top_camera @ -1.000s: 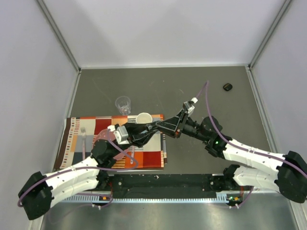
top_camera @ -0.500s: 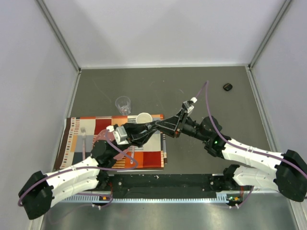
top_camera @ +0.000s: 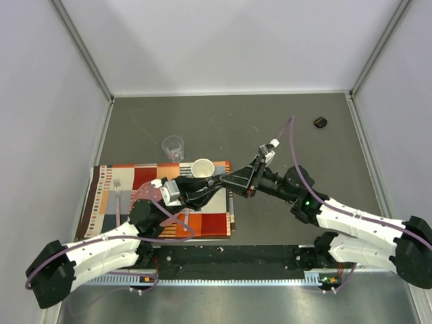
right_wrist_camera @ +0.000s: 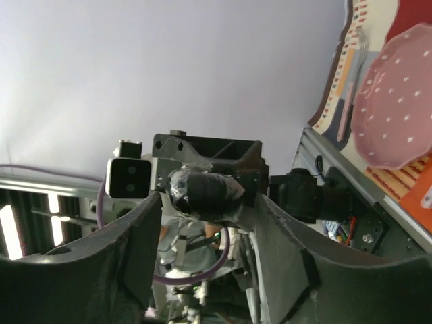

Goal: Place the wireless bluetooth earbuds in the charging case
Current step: Pick up the charging case at the center of the board, then open the charging case.

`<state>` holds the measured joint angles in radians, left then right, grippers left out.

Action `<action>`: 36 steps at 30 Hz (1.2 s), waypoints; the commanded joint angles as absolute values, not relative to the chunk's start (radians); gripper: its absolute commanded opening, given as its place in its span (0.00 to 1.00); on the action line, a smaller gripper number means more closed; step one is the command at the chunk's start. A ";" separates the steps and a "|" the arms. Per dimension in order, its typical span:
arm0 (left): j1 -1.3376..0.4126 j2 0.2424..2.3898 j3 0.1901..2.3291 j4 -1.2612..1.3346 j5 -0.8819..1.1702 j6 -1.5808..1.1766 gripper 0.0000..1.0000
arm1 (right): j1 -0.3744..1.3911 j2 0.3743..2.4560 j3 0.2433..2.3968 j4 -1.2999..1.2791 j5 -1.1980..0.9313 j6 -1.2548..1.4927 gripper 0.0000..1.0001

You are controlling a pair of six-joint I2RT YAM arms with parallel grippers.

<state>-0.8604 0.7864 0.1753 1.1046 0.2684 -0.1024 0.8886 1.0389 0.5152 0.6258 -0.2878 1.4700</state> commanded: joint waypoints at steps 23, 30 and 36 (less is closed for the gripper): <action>-0.859 0.713 0.202 1.054 0.322 -0.064 0.00 | 0.896 0.830 0.750 0.014 -0.271 0.798 0.93; -0.859 0.744 0.207 1.091 0.337 -0.084 0.00 | 0.897 0.923 0.761 0.040 -0.293 0.821 0.89; -0.859 0.747 0.212 1.091 0.396 -0.084 0.00 | 0.897 0.934 0.752 0.077 -0.272 0.845 0.88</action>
<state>-0.8619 0.7448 0.1677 1.0283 0.3340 -0.0792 0.8902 0.9390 0.7086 0.0139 -0.2771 0.8375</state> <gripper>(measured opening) 0.345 0.884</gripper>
